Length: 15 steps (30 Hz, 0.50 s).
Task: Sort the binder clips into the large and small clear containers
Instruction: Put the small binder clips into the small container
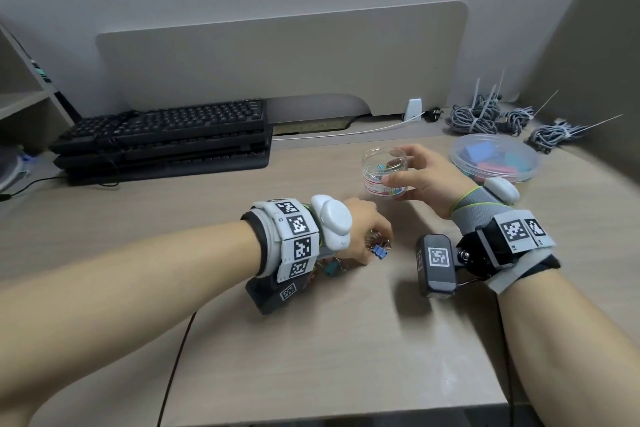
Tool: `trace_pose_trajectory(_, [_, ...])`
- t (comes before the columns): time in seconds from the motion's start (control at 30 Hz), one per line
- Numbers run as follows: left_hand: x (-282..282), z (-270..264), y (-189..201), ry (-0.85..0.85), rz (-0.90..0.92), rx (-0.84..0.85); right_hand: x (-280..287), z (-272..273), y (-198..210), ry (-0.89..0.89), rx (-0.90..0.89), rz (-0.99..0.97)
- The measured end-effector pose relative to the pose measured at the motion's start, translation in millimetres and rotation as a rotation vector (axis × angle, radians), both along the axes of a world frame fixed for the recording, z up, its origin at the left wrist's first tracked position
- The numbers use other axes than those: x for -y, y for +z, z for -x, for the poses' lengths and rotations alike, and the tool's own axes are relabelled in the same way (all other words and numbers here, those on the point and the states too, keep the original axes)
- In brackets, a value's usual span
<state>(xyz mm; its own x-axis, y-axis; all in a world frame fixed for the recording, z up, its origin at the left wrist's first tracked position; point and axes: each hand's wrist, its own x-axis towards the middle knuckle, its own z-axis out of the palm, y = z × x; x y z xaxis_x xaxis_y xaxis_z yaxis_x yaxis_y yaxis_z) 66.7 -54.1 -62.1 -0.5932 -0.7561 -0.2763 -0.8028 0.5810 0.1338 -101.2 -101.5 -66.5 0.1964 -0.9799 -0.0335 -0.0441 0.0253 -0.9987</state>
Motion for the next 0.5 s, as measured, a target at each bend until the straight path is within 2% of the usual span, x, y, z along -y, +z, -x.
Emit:
trace_pose_trajectory(0.23, [5.5, -6.7, 1.4, 0.018, -0.009, -0.039, 1.2, -2.4, -1.8, 0.007, -0.008, -0.005])
trace_pose_trajectory(0.5, [11.1, -22.7, 1.3, 0.133, -0.047, -0.183, 0.8, -5.3, -4.1, 0.020, -0.019, 0.005])
